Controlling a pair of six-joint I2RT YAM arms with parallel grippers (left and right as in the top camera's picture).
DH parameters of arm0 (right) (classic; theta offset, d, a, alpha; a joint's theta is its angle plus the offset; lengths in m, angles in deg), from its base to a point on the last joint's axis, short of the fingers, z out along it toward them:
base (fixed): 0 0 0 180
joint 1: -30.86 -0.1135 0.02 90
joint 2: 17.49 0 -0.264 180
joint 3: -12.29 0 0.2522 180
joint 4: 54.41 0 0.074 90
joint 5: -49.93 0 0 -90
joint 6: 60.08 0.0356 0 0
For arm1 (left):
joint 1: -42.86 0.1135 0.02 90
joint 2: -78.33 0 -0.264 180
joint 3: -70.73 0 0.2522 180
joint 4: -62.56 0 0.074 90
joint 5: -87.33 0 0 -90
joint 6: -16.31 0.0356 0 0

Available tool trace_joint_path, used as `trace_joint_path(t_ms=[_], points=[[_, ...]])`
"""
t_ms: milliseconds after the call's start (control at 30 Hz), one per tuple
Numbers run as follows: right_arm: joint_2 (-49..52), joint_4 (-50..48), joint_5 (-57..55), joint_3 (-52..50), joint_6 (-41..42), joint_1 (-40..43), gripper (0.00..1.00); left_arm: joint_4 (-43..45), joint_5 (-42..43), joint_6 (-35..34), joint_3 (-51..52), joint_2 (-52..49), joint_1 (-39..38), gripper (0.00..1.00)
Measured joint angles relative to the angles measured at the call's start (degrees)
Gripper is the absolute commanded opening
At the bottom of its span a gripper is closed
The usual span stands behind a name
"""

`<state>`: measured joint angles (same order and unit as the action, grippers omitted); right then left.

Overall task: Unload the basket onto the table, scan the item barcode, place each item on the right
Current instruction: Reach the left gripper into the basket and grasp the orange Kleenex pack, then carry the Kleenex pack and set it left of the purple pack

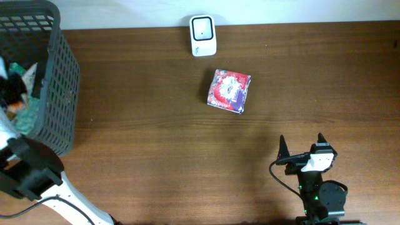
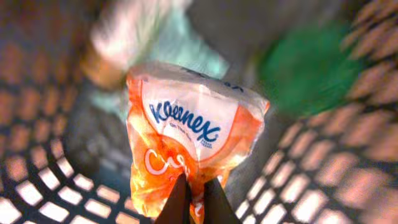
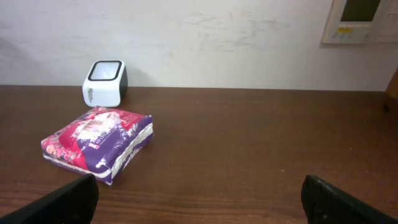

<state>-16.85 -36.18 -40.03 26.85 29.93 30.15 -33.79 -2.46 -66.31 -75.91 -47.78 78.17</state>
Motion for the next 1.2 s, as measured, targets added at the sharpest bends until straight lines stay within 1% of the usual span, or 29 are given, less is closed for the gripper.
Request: trace_joint_path(t_ms=[67,100,200,233,267,300,367,433,500,567,700,767,800,867,1000,1133,1200], points=[[0.0,0.0,0.0,0.0,0.0,0.0,0.99,-2.4,5.6,-2.8,-10.1,0.3,0.0,0.00],[0.0,0.0,0.0,0.0,0.0,0.0,0.99,-2.4,7.3,-5.8,-14.3,0.1,0.0,0.00],[0.0,0.0,0.0,0.0,0.0,0.0,0.99,-3.4,10.8,-18.6,-27.9,0.7,0.0,0.00],[0.0,0.0,0.0,0.0,0.0,0.0,0.99,-3.8,11.8,-20.8,-30.4,0.7,0.0,0.00],[0.0,0.0,0.0,0.0,0.0,0.0,0.99,-3.7,14.6,-23.4,-34.2,0.7,0.0,0.00],[0.0,0.0,0.0,0.0,0.0,0.0,0.99,-3.8,17.0,-24.7,-36.3,0.9,0.0,0.00],[0.0,0.0,0.0,0.0,0.0,0.0,0.99,-3.8,26.3,-28.8,-40.5,1.5,-0.5,0.00],[0.0,0.0,0.0,0.0,0.0,0.0,0.98,-5.5,30.7,-30.3,-41.2,1.8,-1.7,0.00],[0.0,0.0,0.0,0.0,0.0,0.0,0.99,-10.4,33.3,-31.7,-41.1,1.9,-6.4,0.00],[0.0,0.0,0.0,0.0,0.0,0.0,0.99,-13.5,31.5,-31.4,-41.1,1.9,-11.8,0.00],[0.0,0.0,0.0,0.0,0.0,0.0,0.99,-14.0,25.0,-24.4,-41.1,1.0,-30.6,0.00],[0.0,0.0,0.0,0.0,0.0,0.0,0.99,-14.1,19.4,-22.7,-41.1,-0.8,-39.4,0.00],[0.0,0.0,0.0,0.0,0.0,0.0,0.99,-14.0,17.4,-22.5,-41.1,-1.8,-41.9,0.00],[0.0,0.0,0.0,0.0,0.0,0.0,0.99,-14.0,10.8,-22.1,-41.2,-5.8,-48.6,0.00],[0.0,0.0,0.0,0.0,0.0,0.0,0.99,-14.0,3.8,-26.0,-41.2,-16.3,-55.4,0.00],[0.0,0.0,0.0,0.0,0.0,0.0,0.99,-13.7,1.7,-29.2,-41.1,-27.9,-58.2,0.00],[0.0,0.0,0.0,0.0,0.0,0.0,0.99,-13.1,1.4,-30.0,-41.1,-31.3,-59.0,0.00]])
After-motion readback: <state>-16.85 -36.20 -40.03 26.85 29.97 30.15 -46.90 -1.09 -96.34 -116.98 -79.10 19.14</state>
